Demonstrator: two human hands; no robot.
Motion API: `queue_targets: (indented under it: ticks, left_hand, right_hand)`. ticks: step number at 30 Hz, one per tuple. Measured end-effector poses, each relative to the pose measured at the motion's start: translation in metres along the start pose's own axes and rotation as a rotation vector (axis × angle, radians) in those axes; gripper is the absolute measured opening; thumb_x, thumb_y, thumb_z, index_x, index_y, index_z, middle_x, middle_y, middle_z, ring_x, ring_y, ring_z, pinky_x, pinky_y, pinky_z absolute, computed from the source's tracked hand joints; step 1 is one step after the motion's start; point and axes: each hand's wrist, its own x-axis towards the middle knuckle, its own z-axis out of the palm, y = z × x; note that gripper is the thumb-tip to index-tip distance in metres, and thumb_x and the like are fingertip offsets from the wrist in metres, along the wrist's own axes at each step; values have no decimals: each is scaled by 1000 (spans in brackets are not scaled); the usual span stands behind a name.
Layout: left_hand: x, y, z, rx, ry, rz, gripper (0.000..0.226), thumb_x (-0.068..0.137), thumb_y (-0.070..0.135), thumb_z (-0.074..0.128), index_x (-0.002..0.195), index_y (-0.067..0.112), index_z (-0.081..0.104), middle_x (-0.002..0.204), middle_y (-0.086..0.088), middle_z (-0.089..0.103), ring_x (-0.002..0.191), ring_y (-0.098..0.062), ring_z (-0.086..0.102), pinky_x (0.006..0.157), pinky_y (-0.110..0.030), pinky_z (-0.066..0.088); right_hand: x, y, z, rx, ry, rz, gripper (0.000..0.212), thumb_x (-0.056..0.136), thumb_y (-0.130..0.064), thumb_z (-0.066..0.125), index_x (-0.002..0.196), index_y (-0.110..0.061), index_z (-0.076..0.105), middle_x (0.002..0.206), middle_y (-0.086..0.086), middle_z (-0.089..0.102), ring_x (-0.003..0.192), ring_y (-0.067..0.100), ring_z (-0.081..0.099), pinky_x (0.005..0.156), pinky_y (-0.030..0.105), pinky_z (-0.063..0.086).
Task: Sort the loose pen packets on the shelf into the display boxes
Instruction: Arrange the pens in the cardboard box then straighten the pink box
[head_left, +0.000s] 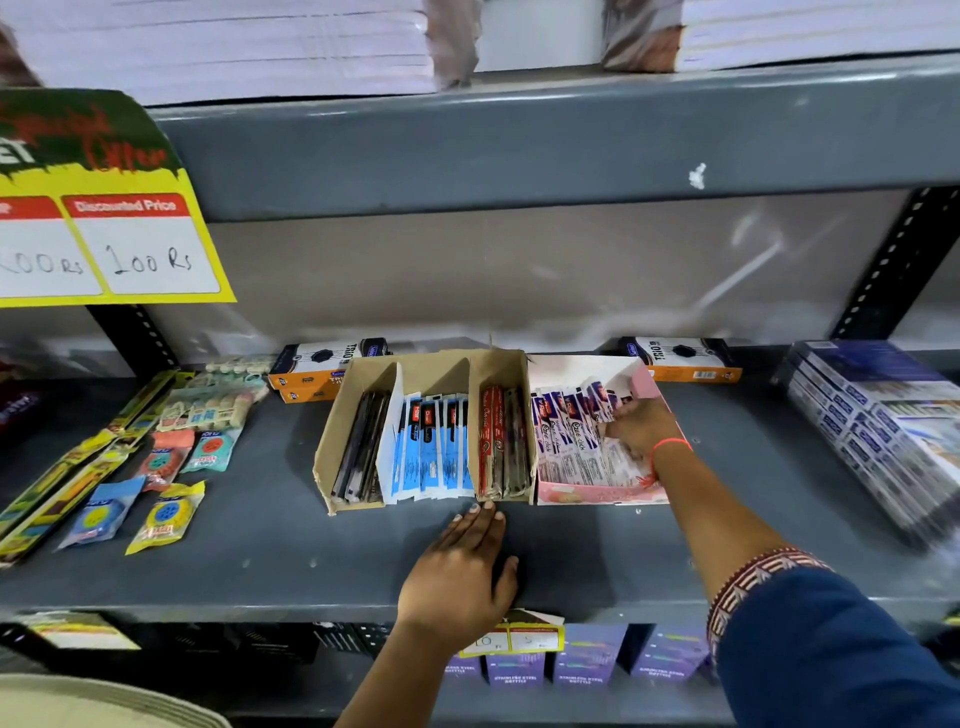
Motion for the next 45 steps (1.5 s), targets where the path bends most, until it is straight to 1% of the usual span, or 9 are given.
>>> queue_targets:
  ticks: [4, 6, 11, 15, 18, 24, 30, 36, 45]
  left_hand:
    - [0, 0, 0, -7, 8, -9, 56, 95, 45, 28, 144, 19, 21, 154, 1, 22, 141, -11, 13, 104, -15, -7]
    - [0, 0, 0, -3, 10, -9, 56, 95, 45, 28, 144, 19, 21, 154, 1, 22, 141, -11, 13, 105, -16, -7]
    - [0, 0, 0, 14, 4, -2, 56, 96, 44, 27, 145, 18, 19, 154, 0, 19, 141, -11, 10, 106, -17, -8]
    - [0, 2, -1, 29, 4, 9, 56, 96, 43, 27, 144, 17, 20, 154, -1, 19, 141, -11, 11, 102, -14, -14]
    - [0, 2, -1, 21, 2, 2, 55, 96, 42, 29, 144, 16, 20, 154, -2, 20, 141, -12, 11, 101, -14, -15]
    - [-1, 2, 0, 40, -1, 2, 56, 96, 43, 27, 145, 17, 19, 154, 0, 19, 141, -11, 11, 101, -13, -13]
    - [-1, 1, 1, 49, 2, 1, 55, 96, 43, 27, 144, 17, 20, 154, 0, 20, 141, -10, 12, 103, -14, -11]
    - [-1, 1, 1, 47, 2, -8, 54, 96, 42, 28, 144, 18, 22, 154, 1, 21, 141, -11, 13, 106, -16, -6]
    - [0, 7, -3, 14, 16, -26, 50, 95, 36, 36, 140, 14, 33, 150, -3, 31, 139, -16, 22, 107, -21, -4]
  right_hand:
    - [0, -3, 5, -199, 15, -61, 28, 88, -17, 58, 107, 3, 64, 99, 18, 64, 88, 24, 54, 97, 39, 50]
    - [-7, -6, 8, -314, 65, -112, 22, 91, -17, 51, 97, 1, 61, 96, 18, 63, 97, 31, 61, 92, 36, 50]
    - [-24, -4, 17, -572, 206, -236, 33, 94, -20, 41, 116, 0, 54, 119, 23, 60, 118, 37, 51, 92, 45, 51]
    - [-29, -1, 22, -559, -8, -130, 56, 94, -38, 41, 138, -3, 35, 144, 21, 39, 134, 39, 36, 107, 49, 38]
    - [-29, -1, 26, -555, -86, -116, 57, 94, -37, 40, 140, -5, 31, 148, 20, 35, 137, 38, 33, 112, 49, 32]
    - [-31, -2, 26, -583, -3, -109, 69, 96, -43, 36, 148, -2, 17, 157, 21, 16, 146, 35, 15, 116, 47, 25]
    - [-29, 0, 27, -568, -39, -83, 69, 94, -45, 37, 144, 0, 23, 152, 22, 27, 141, 37, 27, 115, 46, 29]
    - [-28, 2, 28, -629, -172, -235, 62, 95, -44, 35, 150, -27, 14, 161, 9, 5, 147, 36, 3, 116, 57, 15]
    - [-26, 3, 25, -607, -166, -262, 62, 93, -49, 36, 149, -31, 15, 162, 8, 1, 148, 35, -1, 116, 58, 13]
